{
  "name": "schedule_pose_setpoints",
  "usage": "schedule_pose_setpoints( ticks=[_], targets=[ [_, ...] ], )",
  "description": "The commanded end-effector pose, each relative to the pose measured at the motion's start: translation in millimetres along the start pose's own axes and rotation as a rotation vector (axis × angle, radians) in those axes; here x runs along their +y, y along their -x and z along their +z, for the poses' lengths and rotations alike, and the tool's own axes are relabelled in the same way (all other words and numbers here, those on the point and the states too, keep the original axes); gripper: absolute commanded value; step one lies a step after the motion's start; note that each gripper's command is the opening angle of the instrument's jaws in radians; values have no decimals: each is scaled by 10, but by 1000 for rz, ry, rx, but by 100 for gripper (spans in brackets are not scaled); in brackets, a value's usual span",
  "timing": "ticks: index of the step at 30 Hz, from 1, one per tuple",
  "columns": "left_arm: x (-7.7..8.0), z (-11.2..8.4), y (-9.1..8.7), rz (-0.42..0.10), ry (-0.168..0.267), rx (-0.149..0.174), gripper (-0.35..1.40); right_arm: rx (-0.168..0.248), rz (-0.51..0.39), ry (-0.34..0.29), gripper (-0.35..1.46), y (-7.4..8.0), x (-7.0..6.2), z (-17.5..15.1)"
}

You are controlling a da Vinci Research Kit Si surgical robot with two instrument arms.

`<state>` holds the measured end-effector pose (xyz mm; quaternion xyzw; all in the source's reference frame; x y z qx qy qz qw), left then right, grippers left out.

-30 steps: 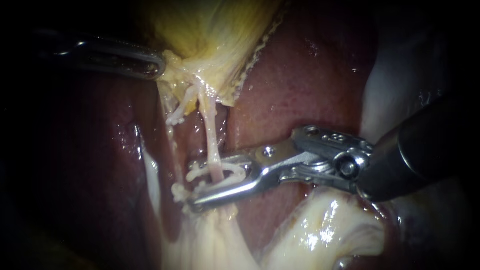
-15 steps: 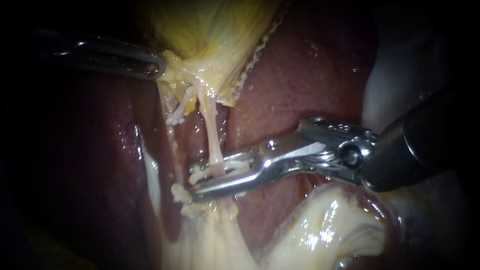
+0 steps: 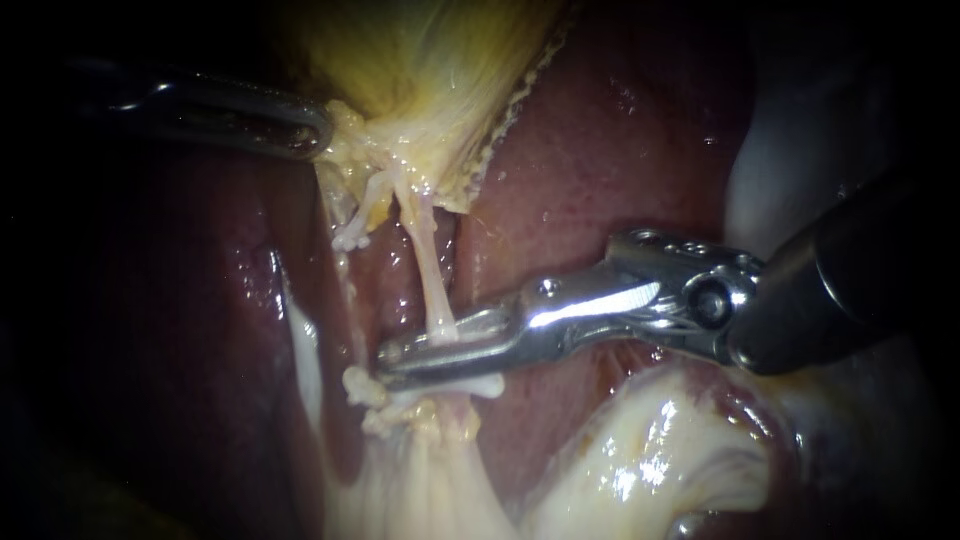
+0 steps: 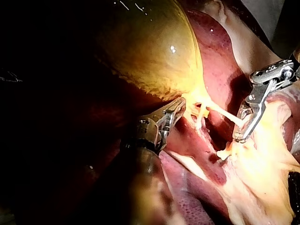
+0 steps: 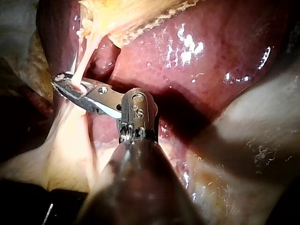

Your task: Clipping second clip right tube

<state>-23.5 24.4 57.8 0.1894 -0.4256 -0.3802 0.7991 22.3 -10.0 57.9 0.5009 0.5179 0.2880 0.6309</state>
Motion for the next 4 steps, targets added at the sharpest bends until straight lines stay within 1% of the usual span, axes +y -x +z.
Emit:
schedule_pose_setpoints(
  ticks=[1,4],
  targets=[
    [0,0,0,0,0,0,-35,0,-1,-1,-35,0,0,0],
    [0,0,0,0,0,0,-35,-1,-1,-1,-35,0,1,0]
  ],
)
